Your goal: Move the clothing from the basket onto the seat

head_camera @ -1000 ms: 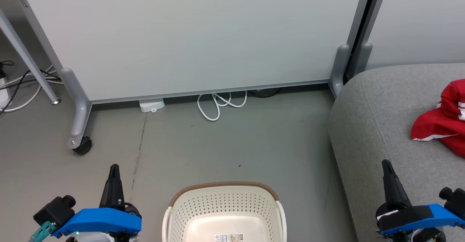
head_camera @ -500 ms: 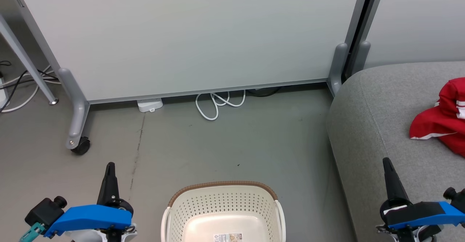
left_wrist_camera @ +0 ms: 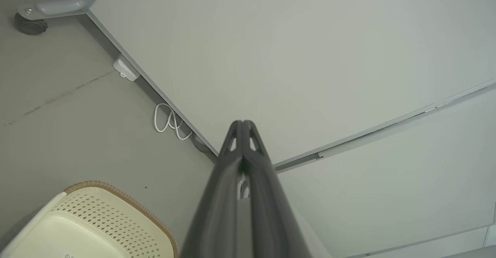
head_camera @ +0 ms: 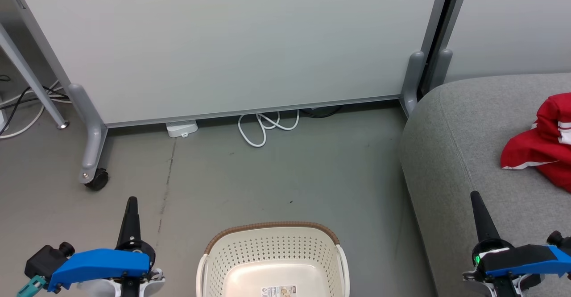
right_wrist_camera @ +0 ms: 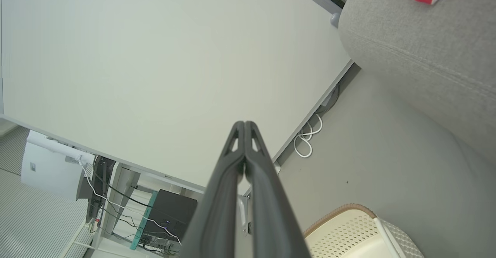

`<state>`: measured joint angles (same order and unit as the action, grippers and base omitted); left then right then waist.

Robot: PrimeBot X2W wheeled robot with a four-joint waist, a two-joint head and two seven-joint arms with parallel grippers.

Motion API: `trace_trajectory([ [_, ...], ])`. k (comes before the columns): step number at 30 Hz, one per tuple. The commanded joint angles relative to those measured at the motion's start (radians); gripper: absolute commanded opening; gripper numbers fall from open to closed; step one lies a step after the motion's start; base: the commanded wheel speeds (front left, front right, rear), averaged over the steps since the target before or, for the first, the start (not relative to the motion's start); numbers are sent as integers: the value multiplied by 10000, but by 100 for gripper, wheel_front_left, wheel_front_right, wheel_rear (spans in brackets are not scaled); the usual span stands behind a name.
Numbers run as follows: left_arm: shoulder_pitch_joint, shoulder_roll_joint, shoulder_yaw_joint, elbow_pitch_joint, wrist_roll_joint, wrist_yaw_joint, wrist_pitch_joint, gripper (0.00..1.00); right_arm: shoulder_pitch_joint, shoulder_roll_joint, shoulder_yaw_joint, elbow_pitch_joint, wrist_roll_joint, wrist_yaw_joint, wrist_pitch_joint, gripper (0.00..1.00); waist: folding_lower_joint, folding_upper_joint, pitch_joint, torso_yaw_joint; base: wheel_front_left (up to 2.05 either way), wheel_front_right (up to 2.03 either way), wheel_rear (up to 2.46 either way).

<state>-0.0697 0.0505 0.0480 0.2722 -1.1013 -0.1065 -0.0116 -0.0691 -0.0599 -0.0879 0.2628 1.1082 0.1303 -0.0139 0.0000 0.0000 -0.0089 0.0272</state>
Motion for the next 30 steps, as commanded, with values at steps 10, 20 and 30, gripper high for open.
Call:
trace_trajectory([
  [10, -307, 8, 194, -168, -1220, -105, 301, 0, -309, 27, -84, -146, 1213, 5, 320, 0, 0, 0, 22, -48, 0, 0, 0],
  [20, -334, 5, 306, -196, -2152, -145, 532, 0, -358, 45, -130, -161, 2135, 6, 550, 0, 0, 0, 41, -94, 0, 0, 0],
  [30, -376, 4, 422, -224, -3006, -192, 749, 0, -377, 65, -171, -171, 2977, 6, 771, 0, 0, 0, 61, -139, 0, 0, 0],
])
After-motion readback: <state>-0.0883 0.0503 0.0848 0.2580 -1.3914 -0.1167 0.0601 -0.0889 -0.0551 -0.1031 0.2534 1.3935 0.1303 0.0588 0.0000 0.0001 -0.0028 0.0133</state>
